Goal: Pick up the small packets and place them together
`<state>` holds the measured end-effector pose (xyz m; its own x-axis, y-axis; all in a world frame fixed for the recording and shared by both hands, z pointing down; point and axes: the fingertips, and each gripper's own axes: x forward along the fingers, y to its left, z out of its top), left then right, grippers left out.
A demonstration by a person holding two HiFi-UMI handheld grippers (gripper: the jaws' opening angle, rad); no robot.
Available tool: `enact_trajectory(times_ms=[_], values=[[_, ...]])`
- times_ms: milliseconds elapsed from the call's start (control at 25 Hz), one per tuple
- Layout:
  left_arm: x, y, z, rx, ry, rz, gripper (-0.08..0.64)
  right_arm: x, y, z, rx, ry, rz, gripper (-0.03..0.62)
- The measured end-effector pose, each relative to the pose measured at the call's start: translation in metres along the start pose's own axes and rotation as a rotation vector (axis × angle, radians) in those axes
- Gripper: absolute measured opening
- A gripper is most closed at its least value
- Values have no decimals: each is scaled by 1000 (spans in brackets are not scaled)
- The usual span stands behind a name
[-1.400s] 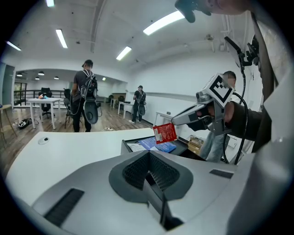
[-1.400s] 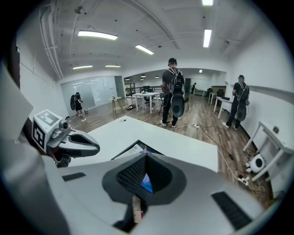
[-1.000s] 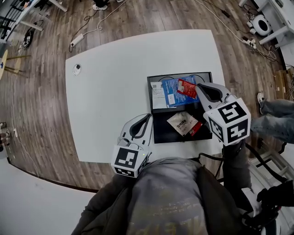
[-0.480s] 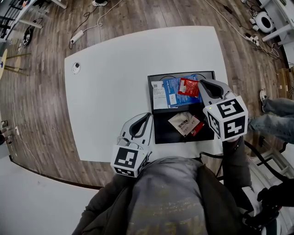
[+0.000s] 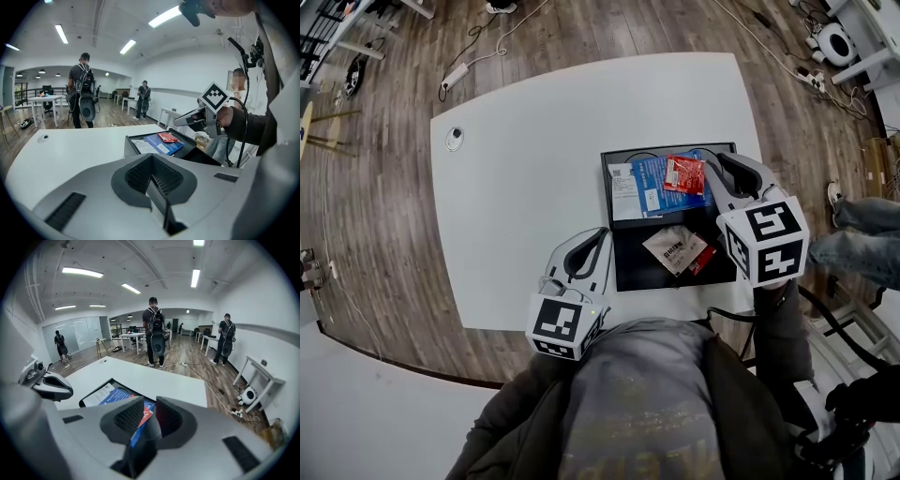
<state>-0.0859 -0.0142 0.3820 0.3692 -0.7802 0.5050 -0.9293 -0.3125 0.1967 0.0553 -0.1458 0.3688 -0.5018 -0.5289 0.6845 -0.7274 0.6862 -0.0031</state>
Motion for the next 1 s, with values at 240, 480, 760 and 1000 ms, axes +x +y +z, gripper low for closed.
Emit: enact_trajectory(times_ms=[240,480,760,1000], values=[[-9,-8,5,15,-25,-20,2,-19,5,0,1,-13,-21,78],[-19,-20,8,41,-54,-53,2,-41,18,-10,3,-18,-41,78],[-30,-44,3,74,-63,-107,2,-65,46,-52,28,21,-23,78],[-35,-59,-4,96,-38,-138,2,-62,72,-94,52,92,45,78]])
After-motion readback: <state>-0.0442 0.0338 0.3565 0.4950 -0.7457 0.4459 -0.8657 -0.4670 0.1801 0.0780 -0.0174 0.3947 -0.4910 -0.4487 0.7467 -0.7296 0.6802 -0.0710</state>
